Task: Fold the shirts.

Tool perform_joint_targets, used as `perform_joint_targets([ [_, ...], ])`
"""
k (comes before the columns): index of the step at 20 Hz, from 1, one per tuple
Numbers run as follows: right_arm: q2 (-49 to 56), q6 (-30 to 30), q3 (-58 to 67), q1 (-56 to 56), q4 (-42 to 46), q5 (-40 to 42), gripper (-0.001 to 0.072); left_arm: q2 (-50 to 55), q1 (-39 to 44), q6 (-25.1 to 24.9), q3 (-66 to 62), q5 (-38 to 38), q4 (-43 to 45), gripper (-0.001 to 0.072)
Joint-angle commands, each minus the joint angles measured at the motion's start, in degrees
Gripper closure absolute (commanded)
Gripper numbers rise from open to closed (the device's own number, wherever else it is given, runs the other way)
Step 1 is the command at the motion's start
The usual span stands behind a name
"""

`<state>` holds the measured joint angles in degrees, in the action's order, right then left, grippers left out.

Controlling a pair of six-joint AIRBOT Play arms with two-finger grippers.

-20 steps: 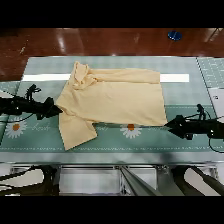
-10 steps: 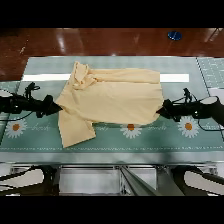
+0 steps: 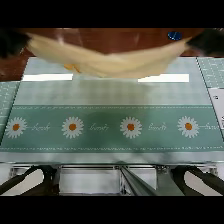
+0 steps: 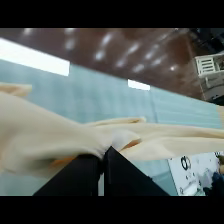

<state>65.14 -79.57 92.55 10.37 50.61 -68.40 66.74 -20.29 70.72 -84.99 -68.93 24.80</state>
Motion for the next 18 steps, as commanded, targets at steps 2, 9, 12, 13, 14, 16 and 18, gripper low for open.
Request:
perform_joint_targets([
  [2, -8.37, -2.62, 23.23, -0.07, 10.67, -5.09, 0.0693, -7.65, -1.05, 6.88, -21.38, -0.17, 10.99, 0.0688],
  [9, -25.11, -4.68, 25.05, -0.09, 22.49, -9.49, 0.0693, -23.56, 0.85, 10.16, -31.61, -10.58, 37.97, 0.0688],
  [12, -28.44, -7.32, 25.05, -0.09, 27.12, -14.60, 0.0693, -29.16, 13.90, 10.19, -31.61, -10.75, 49.77, 0.0688],
  [13, -28.72, -7.50, 25.05, -0.09, 27.06, -16.61, 0.0693, -30.16, 18.47, 11.04, -31.58, -11.21, 53.51, 0.0688],
  [14, -28.68, -8.26, 25.00, -0.07, 26.40, -19.12, 0.0692, -30.73, 22.95, 12.31, -31.58, -12.26, 58.10, 0.0688],
  [16, -28.59, -8.79, 22.53, -0.07, 25.27, -22.80, 0.0692, -30.49, 29.40, 13.53, -31.12, -15.52, 67.54, 0.0688],
  [18, -28.52, -9.01, 18.03, -0.07, 23.15, -25.31, 0.0692, -30.25, 33.16, 14.67, -27.43, -16.72, 73.24, 0.0688],
])
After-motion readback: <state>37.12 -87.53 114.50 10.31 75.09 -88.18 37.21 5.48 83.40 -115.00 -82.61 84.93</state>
